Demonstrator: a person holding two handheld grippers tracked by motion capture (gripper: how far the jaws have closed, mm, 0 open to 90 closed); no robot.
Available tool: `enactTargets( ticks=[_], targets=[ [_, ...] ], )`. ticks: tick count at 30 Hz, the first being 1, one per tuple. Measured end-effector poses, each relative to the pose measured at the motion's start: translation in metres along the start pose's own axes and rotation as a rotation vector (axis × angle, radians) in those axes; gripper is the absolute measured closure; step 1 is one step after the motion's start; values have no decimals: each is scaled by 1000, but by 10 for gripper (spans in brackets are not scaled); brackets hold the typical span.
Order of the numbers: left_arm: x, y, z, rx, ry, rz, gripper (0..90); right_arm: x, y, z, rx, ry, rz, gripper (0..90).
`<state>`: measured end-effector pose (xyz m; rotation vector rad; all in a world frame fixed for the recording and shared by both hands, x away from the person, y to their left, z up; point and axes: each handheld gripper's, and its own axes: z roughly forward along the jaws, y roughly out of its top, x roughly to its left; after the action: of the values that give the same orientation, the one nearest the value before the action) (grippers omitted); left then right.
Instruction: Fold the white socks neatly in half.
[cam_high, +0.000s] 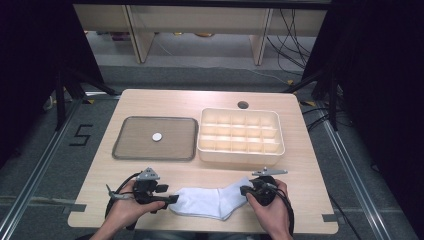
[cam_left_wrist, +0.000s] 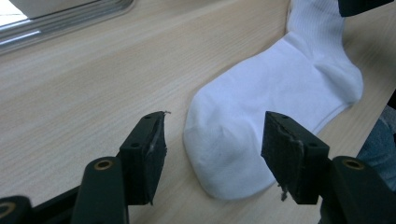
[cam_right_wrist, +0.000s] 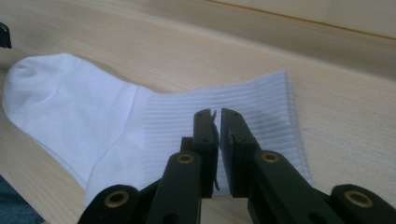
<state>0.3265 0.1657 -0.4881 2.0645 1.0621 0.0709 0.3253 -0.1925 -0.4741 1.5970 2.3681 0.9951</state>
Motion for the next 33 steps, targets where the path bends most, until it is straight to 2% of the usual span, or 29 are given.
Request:
enactTargets(
  ticks=[1,3,5,6,7,9,10,12,14,17,18,21,24,25,27,28,29,30,31,32,33],
  targets=[
    [2,2,-1,29,-2,16,390,0,1,0,-1,8,-11,858],
    [2,3,0,30,-5,9,394,0,1,1,-1,19,-23,862],
    [1,7,2,45,2,12,399,0,2,1,17,12,-11,869],
    [1,10,4,70,12,13,404,2,3,1,50,11,6,878],
    [1,11,6,79,6,21,407,3,3,0,59,25,5,884],
    [1,12,7,83,10,20,411,4,3,2,62,11,5,890],
    [1,14,8,95,14,26,416,4,5,2,76,22,-19,900],
    [0,17,9,107,9,26,419,6,7,4,90,26,-31,900],
    [-1,17,11,117,3,18,424,9,7,5,103,30,-29,900],
    [-2,17,12,130,1,30,423,11,6,5,117,40,-34,900],
    [-2,17,14,146,-6,39,424,12,6,5,109,29,-32,900],
    [-3,17,16,147,-1,40,432,12,6,5,106,32,-34,900],
    [-6,16,19,149,-7,62,445,11,7,4,119,46,-27,899],
    [-6,16,19,164,-6,77,451,11,7,4,114,36,-25,896],
    [-8,15,20,153,-6,67,460,11,7,4,110,41,-32,894],
    [-8,14,21,171,5,94,460,12,8,4,108,40,-32,890],
    [-8,14,21,171,5,94,460,12,8,4,106,42,-30,890],
    [-6,14,20,214,9,131,456,13,8,4,89,39,-35,889],
    [-6,14,20,214,9,131,450,13,8,4,90,39,-38,888],
    [-9,13,23,181,24,113,446,13,9,3,98,40,-41,887],
    [-9,13,23,181,24,113,444,13,9,3,98,42,-41,887]
  ],
)
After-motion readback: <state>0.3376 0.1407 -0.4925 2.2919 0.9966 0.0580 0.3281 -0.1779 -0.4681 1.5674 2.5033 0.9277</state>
